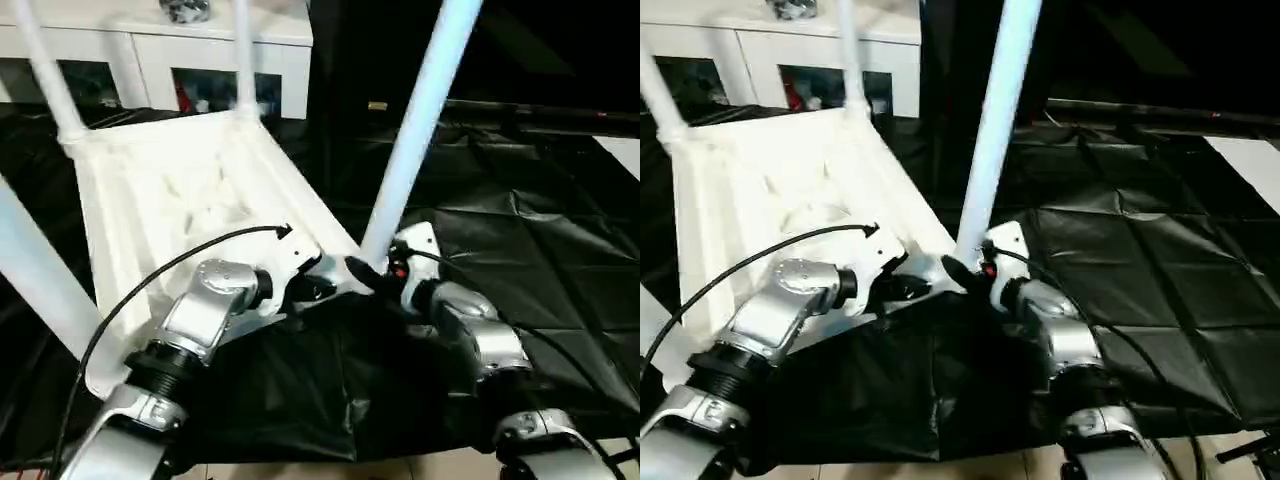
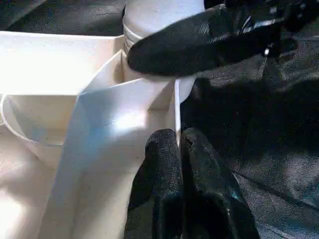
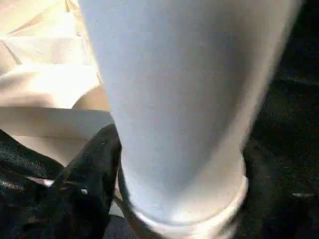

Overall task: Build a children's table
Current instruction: Rotate leg to tighten

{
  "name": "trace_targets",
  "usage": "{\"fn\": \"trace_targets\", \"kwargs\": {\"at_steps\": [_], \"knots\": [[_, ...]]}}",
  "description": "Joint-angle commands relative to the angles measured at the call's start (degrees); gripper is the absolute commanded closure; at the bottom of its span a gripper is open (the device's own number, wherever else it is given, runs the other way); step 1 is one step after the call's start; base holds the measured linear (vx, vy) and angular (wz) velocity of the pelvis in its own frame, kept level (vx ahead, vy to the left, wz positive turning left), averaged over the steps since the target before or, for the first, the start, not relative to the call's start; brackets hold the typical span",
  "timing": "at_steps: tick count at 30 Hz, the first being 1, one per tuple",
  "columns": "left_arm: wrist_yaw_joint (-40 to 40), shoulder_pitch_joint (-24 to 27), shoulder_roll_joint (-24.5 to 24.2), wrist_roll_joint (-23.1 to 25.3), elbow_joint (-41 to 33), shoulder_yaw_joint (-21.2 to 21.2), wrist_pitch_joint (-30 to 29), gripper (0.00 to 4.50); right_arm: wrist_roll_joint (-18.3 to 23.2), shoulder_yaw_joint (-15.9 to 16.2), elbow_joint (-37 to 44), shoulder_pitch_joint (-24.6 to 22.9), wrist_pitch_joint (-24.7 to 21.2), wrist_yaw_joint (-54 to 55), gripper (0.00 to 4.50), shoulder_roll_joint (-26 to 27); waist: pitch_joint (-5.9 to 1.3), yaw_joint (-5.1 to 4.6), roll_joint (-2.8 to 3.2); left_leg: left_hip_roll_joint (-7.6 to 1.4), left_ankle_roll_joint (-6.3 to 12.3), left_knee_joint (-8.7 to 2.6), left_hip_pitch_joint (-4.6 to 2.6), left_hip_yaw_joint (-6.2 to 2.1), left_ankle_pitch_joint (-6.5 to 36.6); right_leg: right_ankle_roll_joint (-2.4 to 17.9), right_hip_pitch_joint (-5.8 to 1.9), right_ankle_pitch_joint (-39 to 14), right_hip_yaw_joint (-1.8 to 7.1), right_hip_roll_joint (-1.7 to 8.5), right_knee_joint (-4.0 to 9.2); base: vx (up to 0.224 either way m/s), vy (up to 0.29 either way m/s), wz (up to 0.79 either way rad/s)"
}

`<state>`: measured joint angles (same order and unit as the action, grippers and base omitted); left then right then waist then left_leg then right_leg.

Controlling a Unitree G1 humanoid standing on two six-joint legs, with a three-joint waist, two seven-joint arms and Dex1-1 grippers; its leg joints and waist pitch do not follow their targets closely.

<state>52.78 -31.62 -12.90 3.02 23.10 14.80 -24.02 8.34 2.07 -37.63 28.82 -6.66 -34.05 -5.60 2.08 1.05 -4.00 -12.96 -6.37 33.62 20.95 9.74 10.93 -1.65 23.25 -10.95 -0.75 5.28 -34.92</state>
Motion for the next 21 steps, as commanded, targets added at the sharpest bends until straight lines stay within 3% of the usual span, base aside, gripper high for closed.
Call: {"fn": "trace_targets", "kwargs": {"at_steps": [1, 2, 7, 10, 13, 14, 15, 16, 17, 18, 21], "knots": [[2.17, 0.81, 3.1, -1.92, -1.57, 4.33, -0.01, 4.5, -0.58, 5.25, -0.07, 0.21, -0.16, -6.2, 0.84, 1.91, -3.22, 0.28, 0.66, 0.44, 2.24, -3.99, -0.26, 1.03, 7.86, 14.01, -2.56, -2.25, 0.5, 0.64, 3.16, 0.0, 0.0, 0.0], [3.04, 0.87, 2.5, -2.12, -1.82, 4.49, 0.1, 4.5, -0.99, 5.95, 0.32, 0.12, 0.31, -7.52, 0.62, 0.88, -3.24, 0.36, 0.78, 0.46, 2.59, -3.9, -0.26, 1.07, 7.6, 14.32, -2.65, -1.24, 0.49, 0.61, 3.12, 0.0, 0.0, 0.0], [10.53, 1.4, -1.73, -3.48, -2.31, 4.97, 2.9, 4.5, 0.76, 7.61, 4.76, -1.47, 0.2, -19.58, 0.58, -5.24, -3.25, 1.0, 0.61, 0.46, 4.09, -3.75, -0.34, 1.12, 7.88, 14.86, -3.01, -0.73, 0.5, 0.67, 3.1, 0.0, 0.0, 0.0], [16.44, 1.71, -4.09, -5.25, -2.21, 4.38, 5.55, 4.5, 1.62, 8.8, 7.27, -2.75, -0.36, -27.78, 0.58, -9.59, -3.06, 1.31, 0.67, 0.25, 4.78, -3.78, -0.6, 1.24, 8.89, 15.6, -2.61, -1.25, 0.51, 0.68, 3.08, 0.0, 0.0, 0.0], [17.35, 1.3, -5.33, -4.26, -1.1, 4.79, 7.94, 4.5, 2.11, 9.67, 8.63, -3.45, -0.91, -31.87, 0.58, -11.55, -2.91, 1.33, 0.71, 0.21, 4.4, -3.94, -0.55, 1.16, 10.26, 15.45, -2.56, -3.38, 0.46, 0.71, 3.27, 0.0, 0.0, 0.0], [18.24, 1.14, -5.79, -4.36, -0.61, 4.63, 8.5, 4.5, 2.3, 10.34, 9.46, -3.85, -1.21, -33.94, 0.58, -12.6, -2.89, 1.59, -0.1, 0.16, 4.43, -3.85, -0.62, 1.21, 10.54, 15.11, -2.54, -4.97, 0.49, 0.8, 3.28, 0.0, 0.0, 0.0], [19.55, 1.03, -6.2, -4.81, -0.3, 4.48, 9.02, 4.5, 2.58, 10.79, 10.14, -4.21, -1.43, -35.55, 0.58, -13.34, -2.87, 1.62, 0.12, 0.07, 4.41, -3.9, -0.56, 1.23, 10.41, 14.85, -2.44, -5.45, 0.6, 0.95, 3.31, 0.0, 0.0, 0.0], [21.02, 0.89, -6.69, -5.5, -0.04, 4.42, 8.93, 4.5, 2.96, 11.16, 10.86, -4.54, -2.02, -37.08, 0.86, -14.02, -2.86, 1.76, 0.09, 0.13, 4.39, -3.91, -0.52, 1.2, 10.24, 14.66, -2.52, -5.7, 0.57, 0.91, 3.36, 0.0, 0.0, 0.0], [22.29, 0.77, -7.12, -6.01, 0.28, 4.45, 9.12, 4.5, 3.35, 11.45, 11.42, -4.79, -2.69, -38.36, 0.93, -14.55, -2.89, 1.76, -0.55, 0.17, 4.57, -3.87, -0.42, 1.28, 9.77, 14.46, -2.5, -5.77, 0.56, 0.91, 3.33, 0.0, 0.0, 0.0], [23.52, 0.64, -7.44, -6.37, 0.72, 4.45, 9.59, 4.5, 3.62, 11.61, 11.76, -4.94, -3.07, -39.43, 0.93, -14.88, -2.88, 2.02, -0.28, 0.14, 4.55, -3.93, -0.46, 1.2, 9.6, 14.26, -2.47, -6.34, 0.57, 1.05, 3.28, 0.0, 0.0, 0.0], [24.89, 0.24, -7.9, -6.51, 1.66, 4.35, 9.92, 4.5, 3.62, 12.0, 11.97, -5.07, -3.31, -40.75, 1.16, -15.36, -2.91, 2.15, -0.25, 0.14, 4.33, -3.88, -0.52, 1.25, 9.53, 14.27, -2.33, -6.47, 0.58, 1.04, 3.26, 0.0, 0.0, 0.0]]}}
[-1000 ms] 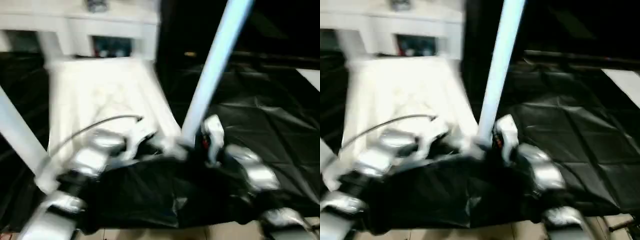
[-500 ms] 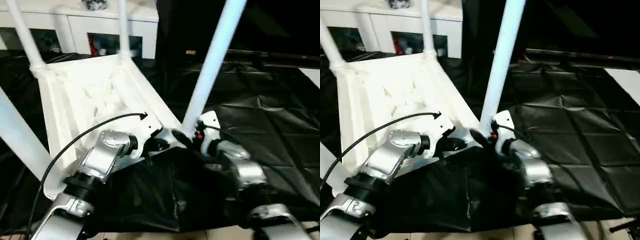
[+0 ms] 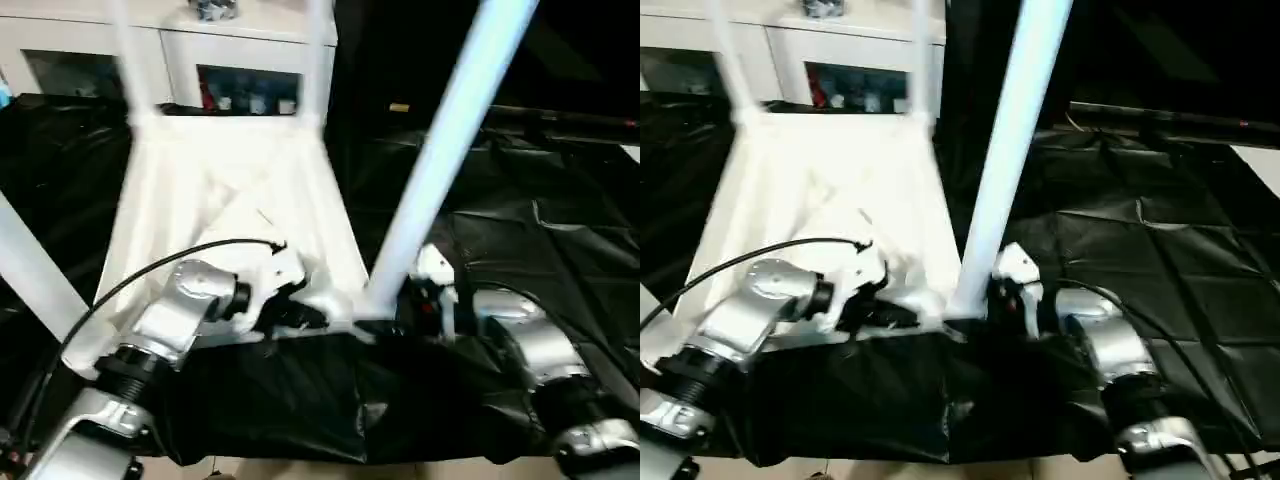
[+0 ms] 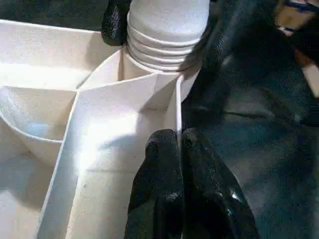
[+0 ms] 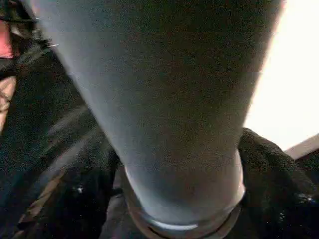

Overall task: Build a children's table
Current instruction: Rotate leg to tighten

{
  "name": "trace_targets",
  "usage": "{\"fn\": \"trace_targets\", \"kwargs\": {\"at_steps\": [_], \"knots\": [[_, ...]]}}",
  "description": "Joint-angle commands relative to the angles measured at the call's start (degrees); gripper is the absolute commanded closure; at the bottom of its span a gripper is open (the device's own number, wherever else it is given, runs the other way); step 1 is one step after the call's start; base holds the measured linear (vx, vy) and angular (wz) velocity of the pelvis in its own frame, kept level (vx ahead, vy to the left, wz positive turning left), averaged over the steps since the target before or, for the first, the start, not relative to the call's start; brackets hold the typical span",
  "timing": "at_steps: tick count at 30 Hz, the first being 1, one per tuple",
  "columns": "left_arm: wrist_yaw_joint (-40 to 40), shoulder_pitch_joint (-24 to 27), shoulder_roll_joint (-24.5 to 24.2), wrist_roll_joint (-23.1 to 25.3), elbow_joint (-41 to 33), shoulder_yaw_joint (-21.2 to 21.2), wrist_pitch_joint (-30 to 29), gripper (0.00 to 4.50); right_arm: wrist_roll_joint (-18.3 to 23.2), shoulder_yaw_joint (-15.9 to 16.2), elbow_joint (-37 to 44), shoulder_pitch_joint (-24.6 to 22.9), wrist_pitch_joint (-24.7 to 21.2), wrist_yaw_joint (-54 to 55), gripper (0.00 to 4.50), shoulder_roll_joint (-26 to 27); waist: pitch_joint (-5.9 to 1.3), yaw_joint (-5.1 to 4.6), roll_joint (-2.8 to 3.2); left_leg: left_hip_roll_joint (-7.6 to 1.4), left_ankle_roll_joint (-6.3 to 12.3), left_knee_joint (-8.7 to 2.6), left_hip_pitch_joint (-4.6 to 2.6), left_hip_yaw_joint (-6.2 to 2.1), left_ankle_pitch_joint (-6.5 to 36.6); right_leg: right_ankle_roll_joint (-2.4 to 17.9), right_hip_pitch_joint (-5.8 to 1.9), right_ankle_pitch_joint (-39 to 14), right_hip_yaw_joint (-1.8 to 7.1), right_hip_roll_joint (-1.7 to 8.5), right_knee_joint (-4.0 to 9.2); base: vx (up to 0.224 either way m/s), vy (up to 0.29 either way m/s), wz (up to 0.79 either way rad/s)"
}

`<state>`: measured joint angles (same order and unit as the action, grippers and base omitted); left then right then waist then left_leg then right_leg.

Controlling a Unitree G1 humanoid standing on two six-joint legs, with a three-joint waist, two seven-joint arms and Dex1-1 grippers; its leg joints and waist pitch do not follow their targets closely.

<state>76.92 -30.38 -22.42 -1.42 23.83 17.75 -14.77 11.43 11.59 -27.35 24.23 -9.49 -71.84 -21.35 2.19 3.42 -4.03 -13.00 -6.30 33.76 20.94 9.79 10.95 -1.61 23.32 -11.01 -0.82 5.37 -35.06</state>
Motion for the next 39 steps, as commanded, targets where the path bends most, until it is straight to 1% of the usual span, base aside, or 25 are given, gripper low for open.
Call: {"fn": "trace_targets", "kwargs": {"at_steps": [1, 6, 7, 9, 11, 12, 14, 15, 16, 17, 18, 19, 21, 23, 24, 25, 26, 27, 28, 30, 32, 35, 36, 38, 39], "knots": [[1.32, -1.19, 1.36, -2.0, 1.25, 1.45, 0.72, 4.5, 0.4, 2.57, 1.62, -0.49, -0.42, -3.25, 1.33, 0.31, -2.96, -0.26, -0.18, 0.2, 4.05, -4.08, -0.41, 1.18, 9.37, 14.19, -2.41, -6.38, 0.63, 0.94, 3.39, 0.0, 0.0, 0.0], [1.5, -1.47, 1.05, -1.63, 1.78, 1.42, 1.15, 4.5, 0.35, 2.39, 1.48, -0.53, -0.66, -3.35, 1.65, 0.57, -3.07, -0.13, -0.19, 0.22, 3.89, -3.99, -0.38, 1.17, 8.48, 14.42, -2.51, -5.26, 0.61, 1.01, 3.22, 0.0, 0.0, 0.0], [1.48, -1.5, 1.08, -1.54, 2.01, 1.22, 1.56, 4.5, 0.52, 2.34, 1.84, -0.72, -1.04, -3.24, 1.66, 0.65, -3.07, -0.12, 0.01, 0.25, 3.86, -4.0, -0.4, 1.15, 8.51, 14.42, -2.5, -5.26, 0.61, 0.99, 3.21, 0.0, 0.0, 0.0], [1.46, -1.49, 1.09, -1.54, 2.01, 1.19, 1.57, 4.5, 0.53, 2.33, 1.89, -0.76, -1.07, -3.17, 1.69, 0.67, -3.08, -0.12, -0.11, 0.24, 3.79, -3.99, -0.42, 1.18, 8.61, 14.38, -2.51, -5.32, 0.6, 0.98, 3.25, 0.0, 0.0, 0.0], [-1.61, -1.25, 1.93, -0.62, 2.17, 0.43, 1.63, 4.5, 0.42, 1.08, 1.7, -1.3, -1.14, 1.21, 1.71, 2.37, -3.07, -0.11, -0.39, 0.21, 3.81, -4.0, -0.4, 1.19, 8.73, 14.23, -2.49, -5.91, 0.61, 1.02, 3.29, 0.0, 0.0, 0.0], [-1.61, -1.25, 1.93, -0.62, 2.17, 0.43, 1.63, 4.5, 0.42, 1.08, 1.7, -1.3, -1.14, 1.21, 1.71, 2.37, -2.99, -0.09, -0.22, 0.2, 3.47, -4.1, -0.39, 1.14, 8.89, 14.0, -2.43, -6.64, 0.61, 1.05, 3.32, 0.0, 0.0, 0.0], [-8.13, -1.42, 4.27, 0.34, 2.39, -1.1, -0.18, 4.5, -1.47, -1.39, -2.81, -0.02, -0.06, 11.64, 1.73, 6.24, -2.85, -0.3, -0.26, 0.24, 2.42, -4.31, -0.29, 1.08, 10.48, 13.15, -2.35, -9.55, 0.59, 1.04, 3.63, 0.0, 0.0, 0.0], [-8.93, -1.45, 4.61, 0.41, 2.38, -1.28, -0.44, 4.5, -1.66, -1.69, -3.47, 0.22, 0.11, 12.86, 1.73, 6.72, -2.8, -0.39, -0.25, 0.22, 1.85, -4.37, -0.26, 1.07, 11.05, 12.81, -2.26, -10.87, 0.64, 1.14, 3.72, 0.0, 0.0, 0.0], [-10.33, -1.52, 5.26, 0.51, 2.34, -1.6, -0.91, 4.5, -2.0, -2.22, -4.73, 0.7, 0.46, 15.02, 1.73, 7.58, -2.7, -0.67, -0.28, 0.31, 0.72, -4.59, -0.19, 0.88, 12.96, 11.83, -2.23, -14.79, 0.55, 1.21, 4.04, 0.0, 0.0, 0.0], [-10.46, -1.52, 5.32, 0.52, 2.34, -1.64, -0.95, 4.5, -2.04, -2.27, -4.85, 0.74, 0.5, 15.23, 1.73, 7.66, -2.85, -1.06, -0.34, 0.29, 0.03, -4.63, -0.06, 0.75, 13.28, 10.93, -2.36, -16.29, 0.54, 1.23, 4.12, 0.0, 0.0, 0.0], [-12.56, -1.59, 6.35, 0.97, 2.01, -1.75, -1.88, 4.5, -2.1, -3.46, -6.89, 1.75, 0.22, 19.19, 1.73, 9.3, -2.89, -1.11, -0.2, 0.3, 0.25, -4.5, -0.31, 0.81, 13.41, 10.73, -2.13, -15.93, 0.61, 1.16, 4.28, 0.0, 0.0, 0.0], [-12.56, -1.59, 6.35, 0.97, 2.01, -1.75, -1.88, 4.5, -2.1, -3.46, -6.89, 1.75, 0.22, 19.19, 1.73, 9.3, -2.91, -1.3, -0.27, 0.3, 0.41, -4.4, -0.27, 0.89, 13.21, 10.89, -2.03, -15.23, 0.71, 1.13, 4.18, 0.0, 0.0, 0.0], [-17.75, -1.76, 9.35, 1.9, 1.05, -2.03, -4.75, 4.5, -1.92, -5.68, -10.65, 3.9, -0.57, 27.32, 1.74, 13.22, -2.9, -1.73, -0.24, 0.36, -0.08, -4.6, 0.04, 0.77, 12.55, 10.8, -2.18, -15.2, 0.65, 1.12, 4.15, 0.0, 0.0, 0.0], [-22.39, -1.68, 12.27, 3.26, 0.09, -1.66, -7.21, 4.5, -2.75, -6.21, -13.33, 5.72, -0.2, 33.69, 1.74, 16.6, -2.99, -1.92, 0.02, 0.41, -0.67, -4.63, 0.08, 0.63, 11.89, 10.6, -2.29, -15.0, 0.55, 1.15, 4.08, 0.0, 0.0, 0.0], [-22.39, -1.68, 12.27, 3.26, 0.09, -1.66, -7.21, 4.5, -2.75, -6.21, -13.33, 5.72, -0.2, 33.69, 1.74, 16.6, -3.02, -2.05, -0.05, 0.4, -0.59, -4.56, 0.0, 0.74, 11.74, 10.73, -2.19, -14.25, 0.59, 1.05, 4.13, 0.0, 0.0, 0.0], [-23.78, -1.47, 13.15, 3.63, -0.36, -1.38, -8.14, 4.5, -3.53, -5.83, -13.74, 6.06, 0.39, 35.01, 1.75, 17.55, -3.05, -1.94, 0.24, 0.41, -0.13, -4.41, -0.21, 0.82, 11.61, 11.09, -2.1, -12.73, 0.64, 0.92, 4.11, 0.0, 0.0, 0.0], [-24.83, -1.1, 13.95, 3.83, -0.9, -1.11, -8.94, 4.5, -3.87, -5.63, -13.65, 6.22, 0.95, 35.15, 1.75, 18.49, -3.18, -1.98, 0.0, 0.42, 0.48, -4.24, -0.13, 0.93, 10.5, 11.6, -2.2, -10.01, 0.67, 0.81, 3.89, 0.0, 0.0, 0.0], [-25.39, -0.85, 14.4, 3.88, -1.24, -0.97, -9.45, 4.5, -3.99, -5.54, -13.47, 6.26, 1.26, 34.92, 1.19, 19.02, -3.21, -1.89, 0.03, 0.45, 0.76, -4.25, -0.07, 0.93, 9.76, 11.82, -2.32, -8.82, 0.65, 0.78, 3.76, 0.0, 0.0, 0.0], [-25.13, -0.63, 14.54, 3.81, -1.33, -0.68, -9.28, 4.5, -3.55, -5.69, -12.75, 6.1, 1.05, 34.17, 1.05, 19.31, -3.29, -1.64, -0.26, 0.49, 1.77, -4.13, 0.04, 0.97, 7.94, 12.32, -2.57, -6.07, 0.61, 0.73, 3.46, 0.0, 0.0, 0.0], [-24.52, -0.4, 14.35, 3.5, -1.5, -0.48, -8.84, 4.5, -3.31, -5.35, -11.89, 5.76, 0.85, 32.68, 1.02, 19.01, -3.26, -1.66, -0.12, 0.52, 2.17, -4.1, -0.01, 1.03, 7.33, 12.62, -2.51, -4.95, 0.6, 0.63, 3.42, 0.0, 0.0, 0.0], [-24.0, -0.18, 14.17, 3.37, -1.77, -0.42, -8.65, 4.5, -3.4, -5.08, -11.54, 5.57, 0.94, 31.65, 0.7, 18.67, -3.3, -1.54, -0.21, 0.46, 2.9, -4.04, -0.15, 1.09, 6.9, 13.27, -2.57, -3.47, 0.59, 0.65, 3.31, 0.0, 0.0, 0.0], [-21.32, -0.01, 13.01, 2.88, -1.9, -0.2, -7.6, 4.5, -3.76, -3.92, -10.31, 4.84, 1.43, 28.39, 0.62, 16.72, -3.23, -1.36, -0.3, 0.47, 3.52, -4.0, -0.13, 1.18, 7.45, 13.16, -2.65, -4.19, 0.62, 0.73, 3.46, 0.0, 0.0, 0.0], [-18.64, 0.07, 11.72, 2.45, -2.2, 0.2, -6.69, 4.5, -3.64, -2.99, -9.1, 4.11, 2.02, 24.94, 0.62, 14.69, -3.16, -1.29, -0.01, 0.44, 3.39, -4.13, -0.17, 1.08, 7.99, 13.13, -2.63, -5.03, 0.58, 0.77, 3.55, 0.0, 0.0, 0.0], [-16.15, 0.03, 10.34, 1.95, -2.4, 0.54, -5.98, 4.5, -2.97, -2.32, -7.37, 3.24, 2.38, 20.86, 0.62, 12.6, -3.08, -1.16, -0.14, 0.43, 3.58, -4.12, -0.12, 1.09, 8.73, 12.95, -2.71, -5.81, 0.57, 0.73, 3.7, 0.0, 0.0, 0.0], [-14.94, 0.01, 9.63, 1.72, -2.5, 0.66, -5.77, 4.5, -2.59, -2.05, -6.37, 2.76, 2.5, 18.62, 0.62, 11.54, -3.06, -1.13, -0.12, 0.36, 3.75, -4.12, -0.27, 1.14, 9.39, 13.01, -2.49, -6.18, 0.63, 0.74, 3.77, 0.0, 0.0, 0.0]]}}
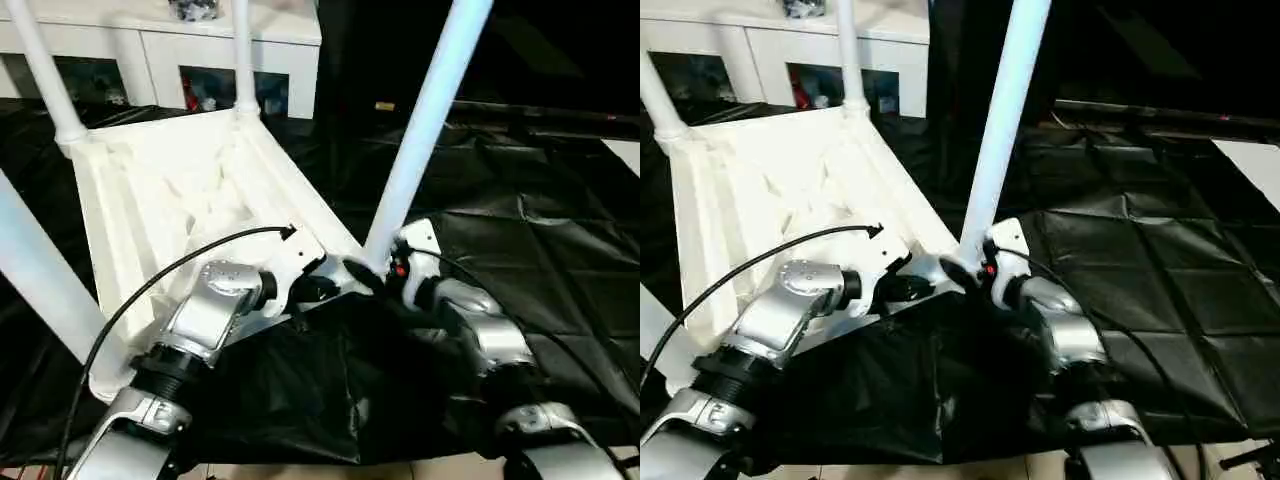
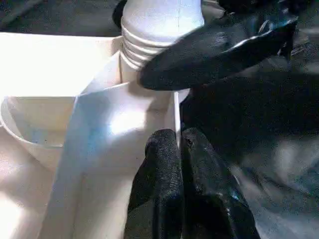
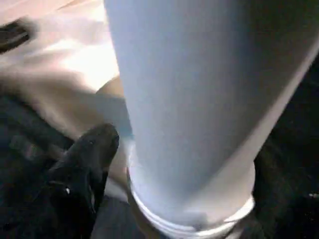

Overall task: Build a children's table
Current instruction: Rotate leg to tighten

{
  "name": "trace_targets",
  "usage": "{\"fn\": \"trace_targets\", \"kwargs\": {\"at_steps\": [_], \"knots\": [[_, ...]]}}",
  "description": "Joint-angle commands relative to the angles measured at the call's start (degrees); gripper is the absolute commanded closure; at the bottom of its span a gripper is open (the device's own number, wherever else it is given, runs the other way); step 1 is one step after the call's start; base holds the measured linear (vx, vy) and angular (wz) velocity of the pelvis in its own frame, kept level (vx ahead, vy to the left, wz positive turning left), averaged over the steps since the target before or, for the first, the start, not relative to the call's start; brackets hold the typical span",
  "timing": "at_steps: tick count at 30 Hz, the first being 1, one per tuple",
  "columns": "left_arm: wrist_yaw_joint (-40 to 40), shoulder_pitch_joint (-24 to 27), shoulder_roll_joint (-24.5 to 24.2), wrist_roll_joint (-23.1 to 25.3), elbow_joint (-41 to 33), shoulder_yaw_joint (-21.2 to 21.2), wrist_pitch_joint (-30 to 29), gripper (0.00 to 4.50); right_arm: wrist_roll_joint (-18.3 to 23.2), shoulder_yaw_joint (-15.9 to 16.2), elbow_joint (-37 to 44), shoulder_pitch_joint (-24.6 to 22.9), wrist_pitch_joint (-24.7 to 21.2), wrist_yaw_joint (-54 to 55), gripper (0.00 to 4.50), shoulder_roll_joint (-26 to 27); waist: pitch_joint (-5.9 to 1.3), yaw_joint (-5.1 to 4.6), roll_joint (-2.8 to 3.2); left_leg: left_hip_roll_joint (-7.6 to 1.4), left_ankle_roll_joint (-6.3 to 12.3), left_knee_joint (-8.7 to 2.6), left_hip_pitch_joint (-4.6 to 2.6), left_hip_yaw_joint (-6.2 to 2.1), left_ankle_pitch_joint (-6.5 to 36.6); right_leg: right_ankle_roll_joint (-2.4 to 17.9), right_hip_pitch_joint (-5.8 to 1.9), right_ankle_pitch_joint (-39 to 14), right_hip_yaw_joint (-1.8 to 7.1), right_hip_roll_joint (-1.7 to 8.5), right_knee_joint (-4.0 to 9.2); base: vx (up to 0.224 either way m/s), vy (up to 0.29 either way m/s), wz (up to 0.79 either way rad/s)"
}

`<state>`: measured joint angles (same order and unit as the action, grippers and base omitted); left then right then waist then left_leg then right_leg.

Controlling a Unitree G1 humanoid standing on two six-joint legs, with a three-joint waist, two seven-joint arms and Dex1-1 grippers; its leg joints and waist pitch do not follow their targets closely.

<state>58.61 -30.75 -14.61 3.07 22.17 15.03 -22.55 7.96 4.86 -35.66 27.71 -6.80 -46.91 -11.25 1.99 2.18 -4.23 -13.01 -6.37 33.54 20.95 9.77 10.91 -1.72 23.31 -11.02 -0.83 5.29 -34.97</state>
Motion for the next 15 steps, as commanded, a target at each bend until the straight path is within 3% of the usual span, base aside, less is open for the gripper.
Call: {"fn": "trace_targets", "kwargs": {"at_steps": [1, 3, 6, 7, 15], "knots": [[5.7, 0.39, 0.7, -3.34, -0.95, 3.53, 2.59, 4.5, 1.6, 5.03, 3.44, -1.37, -0.23, -9.59, 0.62, -0.2, -2.86, 0.12, 0.3, 0.35, 3.77, -3.92, -0.31, 1.16, 9.73, 13.24, -2.42, -6.35, 0.67, 0.84, 3.62, 0.0, 0.0, 0.0], [9.83, 0.49, -1.22, -4.17, -0.83, 3.72, 5.04, 4.5, 2.78, 5.7, 5.94, -2.48, -0.84, -15.12, 0.62, -3.05, -2.88, 0.44, 0.59, 0.28, 4.07, -3.88, -0.61, 1.18, 10.42, 13.7, -2.37, -5.79, 0.68, 0.75, 3.61, 0.0, 0.0, 0.0], [12.05, 0.26, -3.01, -3.83, -0.26, 3.96, 5.97, 4.5, 2.68, 6.39, 7.33, -3.26, -0.79, -18.96, 0.62, -5.63, -2.88, 0.67, 0.47, 0.24, 4.41, -3.89, -0.46, 1.16, 9.97, 14.27, -2.46, -4.28, 0.6, 0.74, 3.35, 0.0, 0.0, 0.0], [15.1, -0.22, -4.65, -3.96, 0.52, 3.92, 7.06, 4.5, 3.72, 6.77, 9.01, -3.95, -2.46, -23.0, 0.87, -7.7, -2.82, 0.8, -0.06, 0.21, 4.51, -3.88, -0.51, 1.24, 10.13, 14.46, -2.42, -5.09, 0.63, 0.8, 3.44, 0.0, 0.0, 0.0], [20.78, -1.5, -7.4, -5.19, 2.24, 4.3, 8.24, 4.5, 5.04, 8.08, 11.37, -4.36, -5.18, -28.73, 1.37, -10.01, -3.02, 1.09, -0.01, 0.27, 4.63, -3.73, -0.53, 1.22, 7.7, 14.86, -2.46, -3.29, 0.59, 0.92, 2.98, 0.0, 0.0, 0.0]]}}
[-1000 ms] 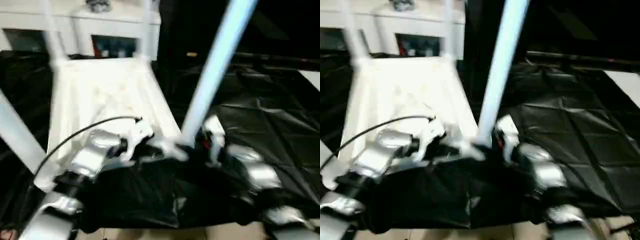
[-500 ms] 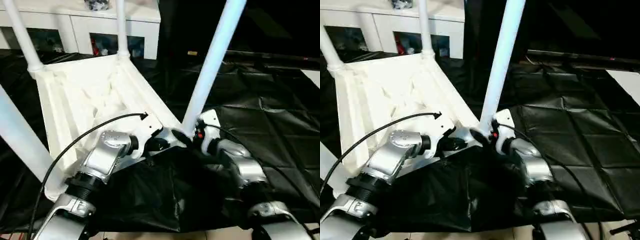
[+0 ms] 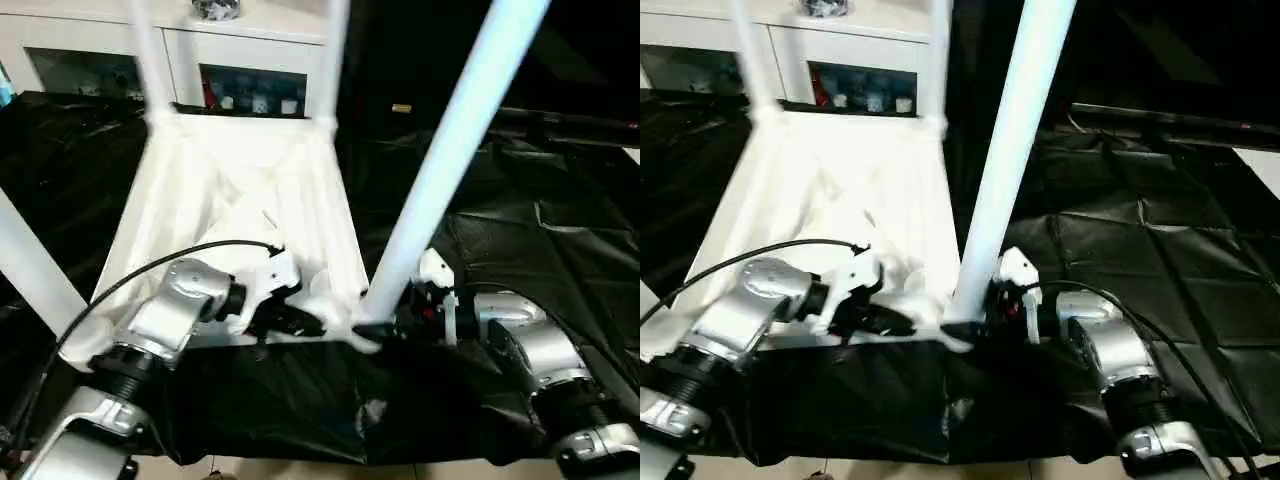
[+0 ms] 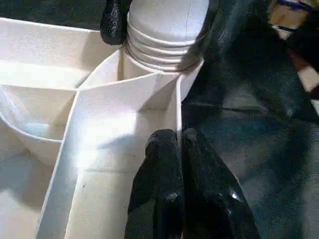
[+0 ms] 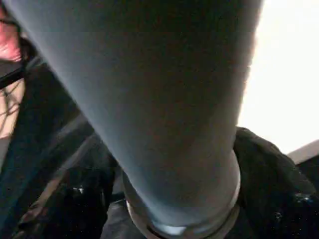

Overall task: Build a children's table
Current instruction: Rotate leg to tighten

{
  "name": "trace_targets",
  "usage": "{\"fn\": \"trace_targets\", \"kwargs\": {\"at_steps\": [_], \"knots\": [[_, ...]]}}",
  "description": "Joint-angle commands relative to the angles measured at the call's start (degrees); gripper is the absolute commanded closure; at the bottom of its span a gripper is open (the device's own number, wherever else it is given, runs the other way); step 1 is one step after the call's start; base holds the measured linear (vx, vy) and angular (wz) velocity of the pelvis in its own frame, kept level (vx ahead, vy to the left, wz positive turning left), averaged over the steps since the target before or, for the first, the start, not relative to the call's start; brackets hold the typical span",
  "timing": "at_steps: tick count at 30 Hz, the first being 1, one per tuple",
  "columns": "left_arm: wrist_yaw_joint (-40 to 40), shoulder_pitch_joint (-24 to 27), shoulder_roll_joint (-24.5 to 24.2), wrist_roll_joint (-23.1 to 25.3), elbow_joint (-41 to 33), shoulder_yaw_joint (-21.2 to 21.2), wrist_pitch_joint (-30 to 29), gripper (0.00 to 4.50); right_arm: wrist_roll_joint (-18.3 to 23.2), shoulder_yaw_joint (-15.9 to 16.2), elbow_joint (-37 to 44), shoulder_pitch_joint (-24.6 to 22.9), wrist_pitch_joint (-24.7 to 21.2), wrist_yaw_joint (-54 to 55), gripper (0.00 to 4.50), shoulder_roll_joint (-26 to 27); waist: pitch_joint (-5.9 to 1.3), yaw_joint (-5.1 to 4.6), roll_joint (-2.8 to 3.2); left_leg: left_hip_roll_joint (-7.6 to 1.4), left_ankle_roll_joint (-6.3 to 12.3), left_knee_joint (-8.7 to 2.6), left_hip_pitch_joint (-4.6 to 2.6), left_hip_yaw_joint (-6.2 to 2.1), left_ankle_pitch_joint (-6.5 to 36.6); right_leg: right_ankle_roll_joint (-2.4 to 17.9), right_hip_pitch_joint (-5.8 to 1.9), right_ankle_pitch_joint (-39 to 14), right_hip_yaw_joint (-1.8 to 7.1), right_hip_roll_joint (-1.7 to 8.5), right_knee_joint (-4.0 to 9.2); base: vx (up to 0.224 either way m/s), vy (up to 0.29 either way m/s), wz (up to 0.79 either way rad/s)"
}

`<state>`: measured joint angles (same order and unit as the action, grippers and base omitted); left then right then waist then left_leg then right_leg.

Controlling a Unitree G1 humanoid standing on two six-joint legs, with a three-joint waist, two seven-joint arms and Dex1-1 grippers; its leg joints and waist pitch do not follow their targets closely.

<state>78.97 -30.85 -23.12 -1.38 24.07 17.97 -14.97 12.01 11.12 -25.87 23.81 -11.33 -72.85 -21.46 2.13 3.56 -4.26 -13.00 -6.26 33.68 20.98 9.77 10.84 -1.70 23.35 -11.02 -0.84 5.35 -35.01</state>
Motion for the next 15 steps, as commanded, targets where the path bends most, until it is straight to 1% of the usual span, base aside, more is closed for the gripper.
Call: {"fn": "trace_targets", "kwargs": {"at_steps": [1, 2, 5, 6, 7, 8, 9, 10, 11, 12, 13, 14, 15], "knots": [[0.47, -1.5, 1.03, -0.62, 0.74, 1.05, 0.9, 4.5, 0.86, 2.15, 1.42, -0.41, -0.76, -3.01, 1.43, 0.29, -3.11, -0.28, 0.01, 0.24, 4.51, -3.87, -0.58, 1.24, 7.81, 14.99, -2.45, -3.1, 0.61, 0.87, 3.01, 0.0, 0.0, 0.0], [0.08, -1.46, 1.08, -0.54, 0.81, 0.77, 0.86, 4.5, 0.64, 2.26, 1.14, -0.32, -0.49, -2.6, 1.65, 0.6, -3.1, -0.17, -0.12, 0.25, 4.45, -3.9, -0.41, 1.19, 7.65, 15.09, -2.61, -3.07, 0.57, 0.97, 2.94, 0.0, 0.0, 0.0], [-2.06, -1.25, 1.42, -0.06, 0.96, 0.41, 0.84, 4.5, 0.58, 1.72, 0.69, -0.12, -0.76, -1.06, 1.7, 1.69, -3.1, -0.18, -0.11, 0.2, 4.06, -3.91, -0.48, 1.18, 8.13, 14.98, -2.56, -3.85, 0.58, 1.06, 3.01, 0.0, 0.0, 0.0], [-3.5, -1.07, 1.84, 0.14, 0.87, 0.12, 0.49, 4.5, 0.62, 1.18, 0.45, -0.11, -0.88, 0.34, 1.72, 2.37, -3.04, -0.17, 0.12, 0.2, 3.81, -3.98, -0.51, 1.16, 8.54, 14.93, -2.51, -4.29, 0.59, 1.04, 3.04, 0.0, 0.0, 0.0], [-5.46, -0.9, 2.56, 0.21, 0.82, -0.5, -0.26, 4.5, 0.67, 0.48, 0.03, -0.05, -0.68, 2.12, 1.76, 3.22, -3.03, -0.22, -0.02, 0.21, 3.38, -4.02, -0.46, 1.15, 9.06, 14.64, -2.55, -5.16, 0.59, 1.04, 3.13, 0.0, 0.0, 0.0], [-8.42, -0.71, 3.78, 0.18, 0.81, -1.51, -1.1, 4.5, 0.32, -0.78, -1.22, 0.25, -0.19, 6.18, 1.76, 4.79, -2.96, -0.4, 0.09, 0.22, 2.81, -4.08, -0.37, 1.15, 9.48, 14.43, -2.5, -5.74, 0.64, 1.05, 3.21, 0.0, 0.0, 0.0], [-8.79, -0.68, 3.94, 0.19, 0.8, -1.62, -1.17, 4.5, 0.25, -0.96, -1.44, 0.31, -0.19, 6.8, 1.76, 5.02, -2.98, -0.44, 0.2, 0.24, 2.45, -4.12, -0.38, 1.11, 9.69, 14.3, -2.53, -6.24, 0.64, 1.09, 3.27, 0.0, 0.0, 0.0], [-9.9, -0.59, 4.41, 0.15, 0.81, -1.9, -1.28, 4.5, -0.16, -1.56, -2.33, 0.58, -0.1, 9.28, 1.77, 5.83, -2.93, -0.52, 0.2, 0.26, 1.81, -4.19, -0.46, 1.08, 10.49, 13.86, -2.45, -7.82, 0.62, 1.08, 3.47, 0.0, 0.0, 0.0], [-11.74, -0.36, 5.36, 0.25, 0.53, -2.16, -1.91, 4.5, -1.55, -2.81, -5.01, 1.46, 1.31, 15.25, 1.77, 7.56, -2.94, -0.98, 0.0, 0.33, 1.18, -4.26, -0.14, 1.02, 11.07, 13.24, -2.54, -9.35, 0.61, 1.08, 3.46, 0.0, 0.0, 0.0], [-12.02, -0.32, 5.52, 0.27, 0.48, -2.19, -2.01, 4.5, -1.79, -3.01, -5.46, 1.61, 1.55, 16.24, 1.78, 7.84, -2.94, -1.1, 0.03, 0.36, 0.8, -4.33, -0.08, 0.94, 11.39, 12.85, -2.52, -10.64, 0.59, 1.17, 3.6, 0.0, 0.0, 0.0], [-13.57, -0.13, 6.24, 0.81, 0.16, -2.05, -2.59, 4.5, -2.5, -4.19, -7.62, 2.4, 1.92, 21.06, 1.78, 9.31, -2.89, -1.56, 0.0, 0.42, 0.32, -4.37, -0.05, 0.9, 11.88, 12.15, -2.45, -12.66, 0.6, 1.15, 3.83, 0.0, 0.0, 0.0], [-13.84, -0.1, 6.35, 0.91, 0.12, -2.02, -2.68, 4.5, -2.58, -4.36, -7.92, 2.52, 1.92, 21.73, 1.78, 9.51, -2.93, -1.78, 0.05, 0.41, 0.15, -4.36, -0.11, 0.86, 12.24, 11.65, -2.39, -13.57, 0.64, 1.1, 3.98, 0.0, 0.0, 0.0], [-15.29, 0.14, 7.11, 1.23, -0.36, -2.0, -3.35, 4.5, -2.33, -5.21, -8.99, 2.93, 1.52, 24.16, 1.78, 10.76, -2.94, -1.87, -0.37, 0.37, 0.23, -4.31, -0.15, 0.93, 12.05, 11.5, -2.32, -13.52, 0.7, 1.1, 4.04, 0.0, 0.0, 0.0]]}}
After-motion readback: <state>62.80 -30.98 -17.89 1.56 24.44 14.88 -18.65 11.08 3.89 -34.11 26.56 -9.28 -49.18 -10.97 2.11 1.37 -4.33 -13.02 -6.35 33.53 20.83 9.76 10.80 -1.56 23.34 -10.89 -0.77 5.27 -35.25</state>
